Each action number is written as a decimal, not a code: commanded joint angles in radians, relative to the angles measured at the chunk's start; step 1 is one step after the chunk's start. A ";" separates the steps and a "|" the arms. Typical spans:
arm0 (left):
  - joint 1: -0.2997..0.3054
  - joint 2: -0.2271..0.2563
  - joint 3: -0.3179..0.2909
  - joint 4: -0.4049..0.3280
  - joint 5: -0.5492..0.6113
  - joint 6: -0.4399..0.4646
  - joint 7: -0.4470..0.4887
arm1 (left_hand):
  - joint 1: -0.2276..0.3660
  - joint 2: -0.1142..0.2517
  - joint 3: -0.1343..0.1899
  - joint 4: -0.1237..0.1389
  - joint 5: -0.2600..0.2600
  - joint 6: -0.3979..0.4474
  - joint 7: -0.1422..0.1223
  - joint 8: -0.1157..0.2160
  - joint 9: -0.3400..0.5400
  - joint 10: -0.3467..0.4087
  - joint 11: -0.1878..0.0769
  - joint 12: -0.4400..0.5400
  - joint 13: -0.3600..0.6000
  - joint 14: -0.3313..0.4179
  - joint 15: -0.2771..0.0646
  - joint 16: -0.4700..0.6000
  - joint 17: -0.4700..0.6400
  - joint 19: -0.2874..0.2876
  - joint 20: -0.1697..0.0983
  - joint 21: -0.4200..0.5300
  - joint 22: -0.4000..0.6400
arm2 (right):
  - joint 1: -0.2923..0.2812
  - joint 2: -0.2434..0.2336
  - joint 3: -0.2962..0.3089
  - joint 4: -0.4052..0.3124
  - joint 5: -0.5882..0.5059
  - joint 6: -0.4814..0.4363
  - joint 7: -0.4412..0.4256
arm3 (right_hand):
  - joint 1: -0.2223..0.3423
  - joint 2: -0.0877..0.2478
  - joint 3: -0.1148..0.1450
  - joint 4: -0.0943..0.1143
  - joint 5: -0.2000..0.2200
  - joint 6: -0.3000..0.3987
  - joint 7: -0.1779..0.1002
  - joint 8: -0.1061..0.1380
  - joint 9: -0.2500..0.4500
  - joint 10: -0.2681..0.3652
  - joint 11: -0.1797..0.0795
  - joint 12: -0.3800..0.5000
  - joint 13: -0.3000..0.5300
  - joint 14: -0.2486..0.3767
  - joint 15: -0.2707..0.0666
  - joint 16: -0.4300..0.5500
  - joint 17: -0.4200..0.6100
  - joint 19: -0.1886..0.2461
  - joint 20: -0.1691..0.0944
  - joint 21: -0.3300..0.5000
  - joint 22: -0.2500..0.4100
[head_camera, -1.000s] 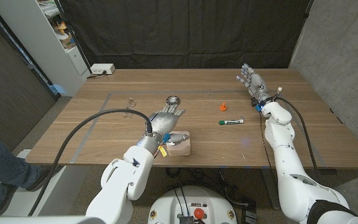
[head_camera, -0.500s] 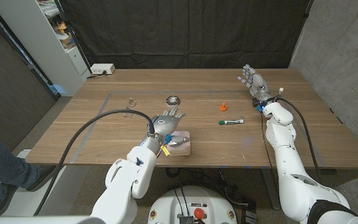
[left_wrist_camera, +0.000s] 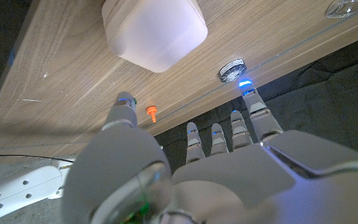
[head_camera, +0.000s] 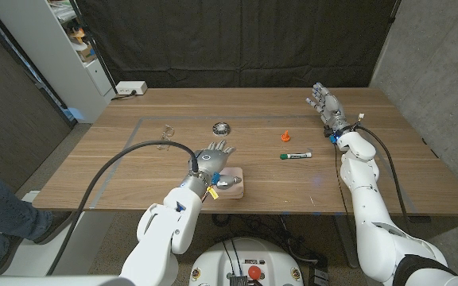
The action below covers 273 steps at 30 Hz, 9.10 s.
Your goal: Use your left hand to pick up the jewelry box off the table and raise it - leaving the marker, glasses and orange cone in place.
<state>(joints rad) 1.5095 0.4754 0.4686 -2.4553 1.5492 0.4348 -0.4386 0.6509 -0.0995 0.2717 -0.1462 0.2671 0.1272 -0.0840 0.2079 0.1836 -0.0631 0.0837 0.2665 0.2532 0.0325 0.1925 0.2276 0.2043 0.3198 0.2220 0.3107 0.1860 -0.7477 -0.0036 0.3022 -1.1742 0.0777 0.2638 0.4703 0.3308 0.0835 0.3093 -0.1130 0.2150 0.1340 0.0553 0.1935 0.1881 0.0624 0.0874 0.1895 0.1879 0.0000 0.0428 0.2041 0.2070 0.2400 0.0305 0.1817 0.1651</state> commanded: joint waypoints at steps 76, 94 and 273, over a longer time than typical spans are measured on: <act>-0.108 -0.054 0.083 0.106 0.037 0.038 -0.218 | 0.033 0.007 -0.010 0.009 0.003 -0.086 0.004 -0.016 0.005 -0.071 0.036 -0.020 0.010 -0.028 0.017 -0.029 -0.003 -0.001 0.001 -0.052 -0.003 | -0.006 -0.014 0.051 0.058 0.021 0.033 0.001 | -0.006 -0.004 0.001 -0.003 0.002 0.005 -0.015 0.003 0.004 0.000 -0.005 0.008 0.005 0.005 0.007 0.002 0.002 0.006 0.008 0.008 0.005; -0.139 -0.064 0.095 0.133 0.033 0.046 -0.263 | 0.038 0.011 -0.010 0.009 0.002 -0.081 0.002 -0.014 0.005 -0.075 0.036 -0.020 0.010 -0.032 0.017 -0.030 -0.003 -0.006 0.001 -0.060 -0.003 | 0.004 -0.017 0.050 0.079 0.020 0.041 -0.002 | -0.007 -0.004 0.001 -0.003 0.002 0.005 -0.014 0.003 0.004 -0.001 -0.007 0.008 0.005 0.005 0.008 0.002 0.003 0.005 0.009 0.008 0.005; -0.319 0.051 -0.005 0.084 -0.220 0.057 -0.322 | 0.430 0.214 0.055 -0.005 -0.082 0.161 0.123 0.007 0.011 0.185 -0.016 0.091 0.056 0.216 -0.047 0.110 0.086 0.277 0.000 -0.006 0.018 | 0.020 0.016 0.018 0.029 -0.011 0.025 -0.094 | -0.009 -0.002 0.000 -0.007 0.002 0.010 -0.019 0.002 0.004 0.004 -0.006 0.009 0.005 0.009 0.008 0.002 0.002 0.017 0.021 0.010 0.004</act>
<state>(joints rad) 1.1991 0.5137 0.4762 -2.3642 1.3475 0.5010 -0.7677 0.8768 -0.0885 0.3267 -0.1513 0.1825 0.2415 0.0056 0.2119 0.1945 0.1138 0.0714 0.3514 0.3044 0.2380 0.1410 0.3331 0.2858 0.5857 0.2342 0.3038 0.2024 -0.7287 0.0089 0.3238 -1.1363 0.0699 0.2905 0.3842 0.3268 0.0793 0.3065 -0.1158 0.2150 0.1412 0.0410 0.1935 0.1881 0.0640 0.0786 0.1895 0.1880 0.0036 0.0464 0.2041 0.2069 0.2580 0.0483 0.1895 0.1651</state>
